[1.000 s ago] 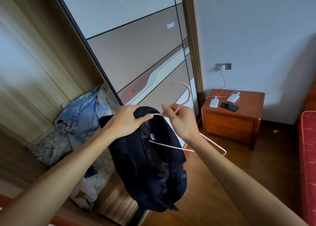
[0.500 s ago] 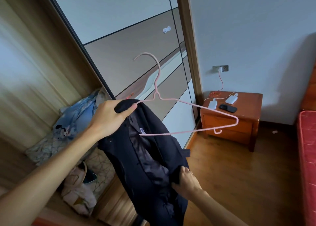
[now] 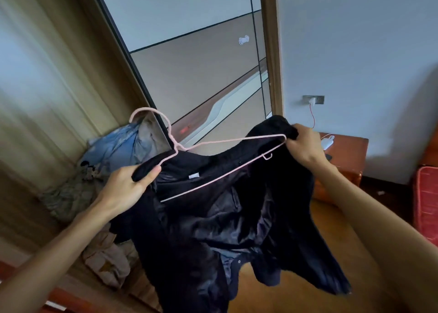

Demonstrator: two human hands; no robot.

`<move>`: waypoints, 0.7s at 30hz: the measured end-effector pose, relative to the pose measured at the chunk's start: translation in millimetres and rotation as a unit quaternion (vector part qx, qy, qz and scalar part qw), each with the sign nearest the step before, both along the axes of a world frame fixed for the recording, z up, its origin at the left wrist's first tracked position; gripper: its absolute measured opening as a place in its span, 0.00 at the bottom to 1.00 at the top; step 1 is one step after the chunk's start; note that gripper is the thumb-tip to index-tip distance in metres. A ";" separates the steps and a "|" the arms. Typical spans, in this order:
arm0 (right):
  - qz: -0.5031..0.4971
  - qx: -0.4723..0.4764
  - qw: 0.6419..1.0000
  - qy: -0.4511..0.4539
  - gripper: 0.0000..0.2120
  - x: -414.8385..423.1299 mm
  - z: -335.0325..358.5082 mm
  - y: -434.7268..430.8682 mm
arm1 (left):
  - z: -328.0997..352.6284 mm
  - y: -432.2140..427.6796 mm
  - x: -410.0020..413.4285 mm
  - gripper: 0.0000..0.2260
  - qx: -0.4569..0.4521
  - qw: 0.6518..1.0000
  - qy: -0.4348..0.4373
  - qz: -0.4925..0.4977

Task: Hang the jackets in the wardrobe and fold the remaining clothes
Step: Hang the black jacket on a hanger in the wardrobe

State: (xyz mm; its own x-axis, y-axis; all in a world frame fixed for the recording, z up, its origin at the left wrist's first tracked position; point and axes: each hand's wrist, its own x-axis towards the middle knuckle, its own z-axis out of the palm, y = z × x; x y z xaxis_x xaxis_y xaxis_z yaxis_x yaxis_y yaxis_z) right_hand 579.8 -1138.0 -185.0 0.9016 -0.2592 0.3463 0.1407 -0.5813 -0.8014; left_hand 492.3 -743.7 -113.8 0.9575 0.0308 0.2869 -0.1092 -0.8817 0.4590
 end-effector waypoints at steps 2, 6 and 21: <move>-0.001 0.004 1.000 -0.025 0.08 -1.9 27.6 -6.5 | -0.9 0.2 3.4 0.21 0.001 1.000 -0.002 0.019; 0.019 -0.028 0.998 -0.049 0.09 -10.6 59.6 -22.7 | 1.1 -6.1 3.5 0.24 -0.002 1.000 -0.005 0.018; 0.016 0.017 0.999 0.037 0.10 -47.6 56.9 -13.7 | -1.4 -56.5 11.9 0.24 -0.014 0.999 0.003 0.037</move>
